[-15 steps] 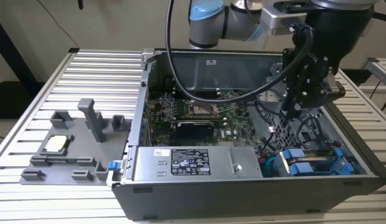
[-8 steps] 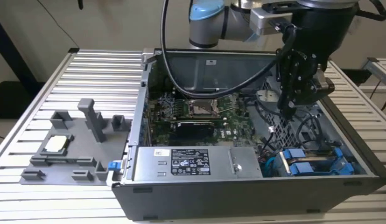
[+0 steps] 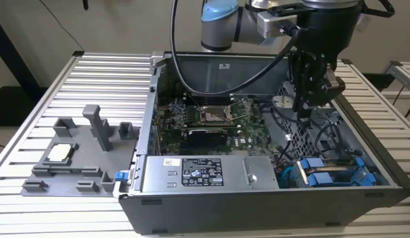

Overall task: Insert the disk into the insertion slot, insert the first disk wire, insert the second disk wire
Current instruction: 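Insert the second disk wire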

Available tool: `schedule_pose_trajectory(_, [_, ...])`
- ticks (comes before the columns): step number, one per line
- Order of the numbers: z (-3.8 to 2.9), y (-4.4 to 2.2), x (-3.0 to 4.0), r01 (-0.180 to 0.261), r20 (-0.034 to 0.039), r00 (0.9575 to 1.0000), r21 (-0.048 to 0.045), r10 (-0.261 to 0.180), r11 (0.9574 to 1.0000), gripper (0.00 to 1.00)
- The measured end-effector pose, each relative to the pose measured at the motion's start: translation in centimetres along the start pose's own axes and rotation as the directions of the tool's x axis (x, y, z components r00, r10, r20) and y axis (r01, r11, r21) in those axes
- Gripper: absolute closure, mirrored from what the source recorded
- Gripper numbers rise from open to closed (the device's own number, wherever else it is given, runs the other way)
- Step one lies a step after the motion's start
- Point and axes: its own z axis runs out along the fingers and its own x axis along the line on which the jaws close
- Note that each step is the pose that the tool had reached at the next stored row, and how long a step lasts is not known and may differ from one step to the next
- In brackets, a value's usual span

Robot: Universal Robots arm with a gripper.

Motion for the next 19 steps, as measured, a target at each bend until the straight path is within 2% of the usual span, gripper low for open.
schedule_pose_trajectory(3, [0.3,0.03,-0.05,0.006,-0.0079,1.0,0.0024,-0.006,1.0,0.73])
schedule_pose_trajectory(11, [0.79,0.11,-0.11,0.019,-0.0411,0.999,0.0051,-0.019,0.9998,0.73])
schedule_pose_trajectory(19, [1.31,0.18,-0.15,0.021,-0.0581,0.9981,0.0166,-0.02,0.9996,0.73])
